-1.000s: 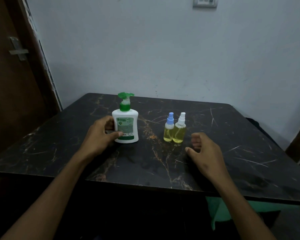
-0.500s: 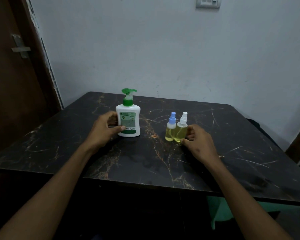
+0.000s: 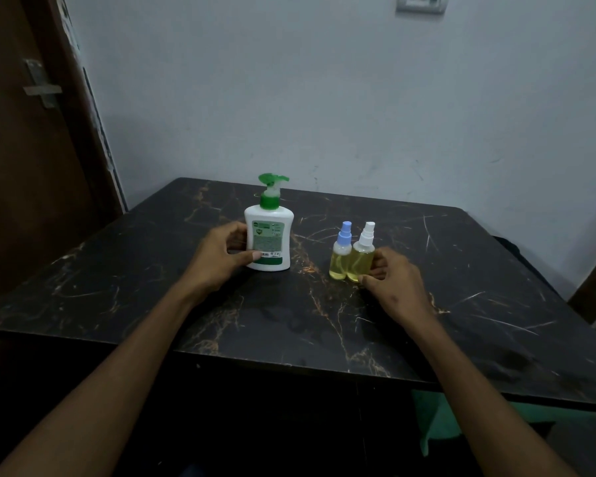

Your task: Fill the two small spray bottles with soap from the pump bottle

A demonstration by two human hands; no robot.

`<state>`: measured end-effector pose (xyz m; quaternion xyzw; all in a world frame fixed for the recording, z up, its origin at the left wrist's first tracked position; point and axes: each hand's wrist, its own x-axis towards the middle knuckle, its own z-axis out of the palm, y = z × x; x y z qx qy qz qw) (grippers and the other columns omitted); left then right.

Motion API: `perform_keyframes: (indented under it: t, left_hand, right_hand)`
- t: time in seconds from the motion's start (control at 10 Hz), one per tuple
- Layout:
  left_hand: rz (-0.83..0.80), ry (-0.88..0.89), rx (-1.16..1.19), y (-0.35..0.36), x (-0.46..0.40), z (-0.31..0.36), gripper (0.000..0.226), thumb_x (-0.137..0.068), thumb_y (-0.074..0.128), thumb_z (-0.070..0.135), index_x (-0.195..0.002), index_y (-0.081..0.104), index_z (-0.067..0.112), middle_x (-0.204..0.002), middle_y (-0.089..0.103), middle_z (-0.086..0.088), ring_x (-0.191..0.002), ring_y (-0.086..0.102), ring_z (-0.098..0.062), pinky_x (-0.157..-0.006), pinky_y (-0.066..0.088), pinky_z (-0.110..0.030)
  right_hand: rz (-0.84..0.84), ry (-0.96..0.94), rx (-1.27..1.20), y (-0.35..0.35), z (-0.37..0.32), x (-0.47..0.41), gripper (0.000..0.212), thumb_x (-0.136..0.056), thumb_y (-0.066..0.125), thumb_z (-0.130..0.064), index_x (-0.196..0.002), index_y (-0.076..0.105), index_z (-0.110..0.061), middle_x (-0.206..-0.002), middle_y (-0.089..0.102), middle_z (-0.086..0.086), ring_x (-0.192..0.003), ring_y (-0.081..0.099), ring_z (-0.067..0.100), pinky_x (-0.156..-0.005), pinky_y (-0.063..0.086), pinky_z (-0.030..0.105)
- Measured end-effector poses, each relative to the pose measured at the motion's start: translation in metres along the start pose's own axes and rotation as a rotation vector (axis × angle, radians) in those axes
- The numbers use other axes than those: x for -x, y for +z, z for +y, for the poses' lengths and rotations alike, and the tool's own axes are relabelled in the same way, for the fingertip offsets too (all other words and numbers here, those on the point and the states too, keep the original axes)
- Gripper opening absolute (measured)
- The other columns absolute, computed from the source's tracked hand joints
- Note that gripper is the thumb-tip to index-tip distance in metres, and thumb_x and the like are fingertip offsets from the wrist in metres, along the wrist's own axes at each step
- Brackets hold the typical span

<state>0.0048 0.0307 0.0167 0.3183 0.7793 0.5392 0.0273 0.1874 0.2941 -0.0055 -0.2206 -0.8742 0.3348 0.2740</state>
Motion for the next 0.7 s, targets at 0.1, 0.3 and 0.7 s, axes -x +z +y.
perform_keyframes:
  t: [0.1, 0.3, 0.7]
  left_hand:
    - [-0.015, 0.006, -0.007, 0.007, 0.0, 0.002, 0.036, -0.088, 0.08, 0.007, -0.115, 0.068, 0.029, -0.114, 0.074, 0.013, -0.108, 0.069, 0.0, -0.093, 0.052, -0.022]
    - [-0.037, 0.024, -0.005, 0.025, 0.001, 0.011, 0.037, -0.089, 0.079, 0.007, -0.12, 0.068, 0.022, -0.118, 0.074, 0.01, -0.109, 0.068, -0.001, -0.091, 0.051, -0.019]
    - [-0.039, 0.002, -0.124, 0.026, 0.016, 0.011, 0.045, -0.094, 0.076, 0.018, -0.136, 0.062, 0.022, -0.136, 0.067, 0.007, -0.112, 0.063, 0.003, -0.111, 0.05, -0.037]
  right_hand:
    - [-0.013, -0.001, -0.004, 0.003, -0.003, 0.0, 0.04, -0.09, 0.082, -0.012, -0.128, 0.067, -0.016, -0.114, 0.074, 0.001, -0.1, 0.07, 0.014, -0.092, 0.059, 0.033]
    - [-0.028, -0.006, -0.009, 0.009, -0.01, -0.001, 0.039, -0.091, 0.08, -0.01, -0.127, 0.068, -0.015, -0.114, 0.074, 0.002, -0.099, 0.07, 0.013, -0.093, 0.06, 0.033]
    - [-0.034, -0.005, 0.045, 0.007, -0.016, 0.011, 0.062, -0.095, 0.078, -0.017, -0.15, 0.051, -0.013, -0.128, 0.073, 0.006, -0.101, 0.067, 0.015, -0.093, 0.055, 0.032]
